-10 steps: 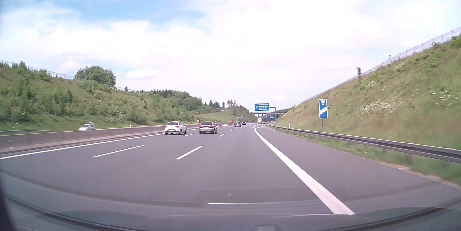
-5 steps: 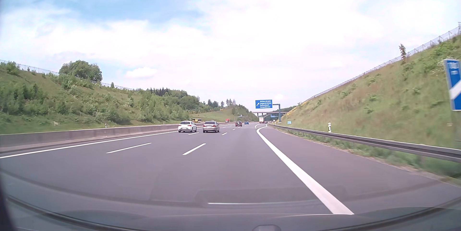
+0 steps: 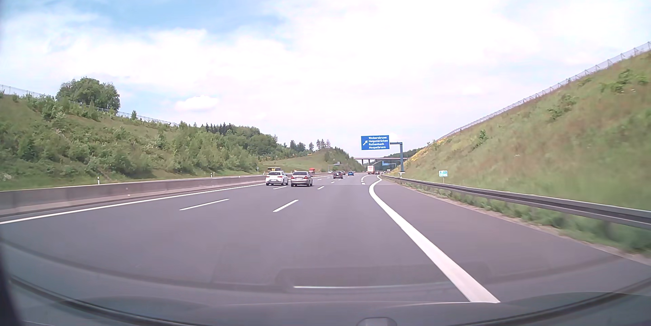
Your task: Follow the waypoints while adhering to traffic rules and regulations
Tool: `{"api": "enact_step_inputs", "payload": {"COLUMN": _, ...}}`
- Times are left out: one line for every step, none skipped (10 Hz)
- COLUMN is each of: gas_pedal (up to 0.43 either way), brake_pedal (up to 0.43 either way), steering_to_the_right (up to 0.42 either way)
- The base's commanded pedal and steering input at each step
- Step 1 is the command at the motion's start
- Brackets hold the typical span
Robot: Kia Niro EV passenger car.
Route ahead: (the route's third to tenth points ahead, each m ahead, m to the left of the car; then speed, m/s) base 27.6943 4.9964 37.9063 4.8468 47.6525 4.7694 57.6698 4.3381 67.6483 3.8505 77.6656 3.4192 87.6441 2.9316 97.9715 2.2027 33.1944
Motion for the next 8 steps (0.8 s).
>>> {"api": "enact_step_inputs", "payload": {"gas_pedal": 0.177, "brake_pedal": 0.000, "steering_to_the_right": 0.001}}
{"api": "enact_step_inputs", "payload": {"gas_pedal": 0.177, "brake_pedal": 0.000, "steering_to_the_right": 0.002}}
{"api": "enact_step_inputs", "payload": {"gas_pedal": 0.177, "brake_pedal": 0.000, "steering_to_the_right": 0.002}}
{"api": "enact_step_inputs", "payload": {"gas_pedal": 0.177, "brake_pedal": 0.000, "steering_to_the_right": 0.003}}
{"api": "enact_step_inputs", "payload": {"gas_pedal": 0.177, "brake_pedal": 0.000, "steering_to_the_right": 0.002}}
{"api": "enact_step_inputs", "payload": {"gas_pedal": 0.177, "brake_pedal": 0.000, "steering_to_the_right": 0.002}}
{"api": "enact_step_inputs", "payload": {"gas_pedal": 0.177, "brake_pedal": 0.000, "steering_to_the_right": 0.003}}
{"api": "enact_step_inputs", "payload": {"gas_pedal": 0.177, "brake_pedal": 0.000, "steering_to_the_right": 0.002}}
